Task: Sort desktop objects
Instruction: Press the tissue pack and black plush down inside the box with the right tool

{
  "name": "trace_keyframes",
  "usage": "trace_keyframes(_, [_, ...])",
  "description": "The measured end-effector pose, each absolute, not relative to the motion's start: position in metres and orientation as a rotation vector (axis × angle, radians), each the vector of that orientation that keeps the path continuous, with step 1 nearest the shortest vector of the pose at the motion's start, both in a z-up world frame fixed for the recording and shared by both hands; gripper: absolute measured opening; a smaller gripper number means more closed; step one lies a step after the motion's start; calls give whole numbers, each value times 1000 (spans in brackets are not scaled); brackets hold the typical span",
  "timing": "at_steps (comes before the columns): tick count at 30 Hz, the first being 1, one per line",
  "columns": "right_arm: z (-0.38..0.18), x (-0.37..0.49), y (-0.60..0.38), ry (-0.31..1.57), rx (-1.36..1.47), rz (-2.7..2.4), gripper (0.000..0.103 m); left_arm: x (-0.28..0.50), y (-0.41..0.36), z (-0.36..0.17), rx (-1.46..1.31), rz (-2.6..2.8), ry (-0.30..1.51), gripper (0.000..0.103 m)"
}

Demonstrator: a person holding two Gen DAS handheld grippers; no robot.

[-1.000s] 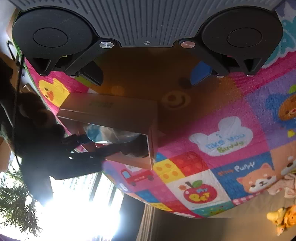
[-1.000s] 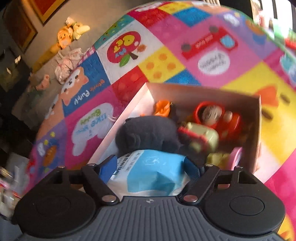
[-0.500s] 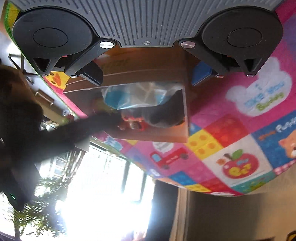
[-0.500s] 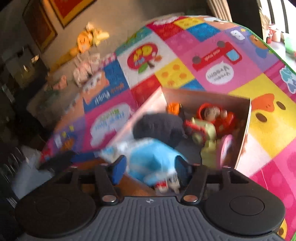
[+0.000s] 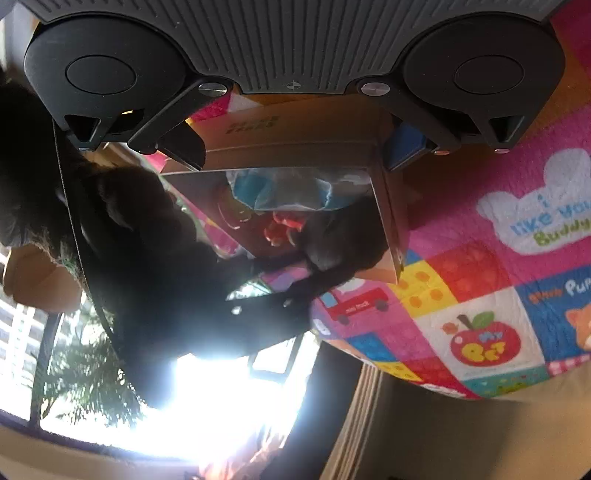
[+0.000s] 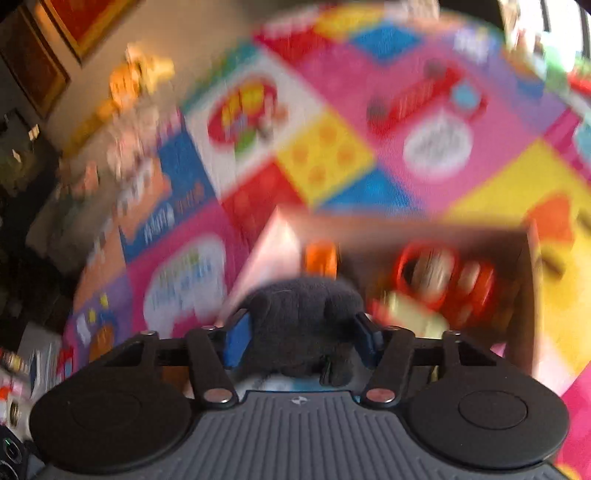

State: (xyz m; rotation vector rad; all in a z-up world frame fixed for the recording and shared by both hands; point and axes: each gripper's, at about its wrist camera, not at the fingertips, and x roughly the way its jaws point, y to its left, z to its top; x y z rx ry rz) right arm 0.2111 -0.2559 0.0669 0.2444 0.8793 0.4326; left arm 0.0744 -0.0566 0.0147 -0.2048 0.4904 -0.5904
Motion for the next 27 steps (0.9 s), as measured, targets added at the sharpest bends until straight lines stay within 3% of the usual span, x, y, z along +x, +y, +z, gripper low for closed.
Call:
trace_keyframes(4, [75, 213, -251, 832, 148, 387, 45, 74, -55, 12, -205, -599, 497, 103])
trace_keyframes(11, [80, 202, -253, 869, 98, 378, 65, 72, -54, 12, -213, -606, 502, 103])
trace_keyframes(20, [72, 162, -250, 990, -15, 497, 66, 71, -55, 12, -204, -599, 505, 103])
trace_keyframes(22, [62, 163, -243, 991, -30, 483, 75, 70, -55, 13, -199, -591, 507, 103])
trace_keyframes(25, [56, 173, -244, 1009, 29, 458, 78, 67, -56, 16, -183, -568, 508, 103])
trace_keyframes(27, [50, 172, -241, 995, 15, 433, 87, 63, -55, 18, -178, -563, 507, 103])
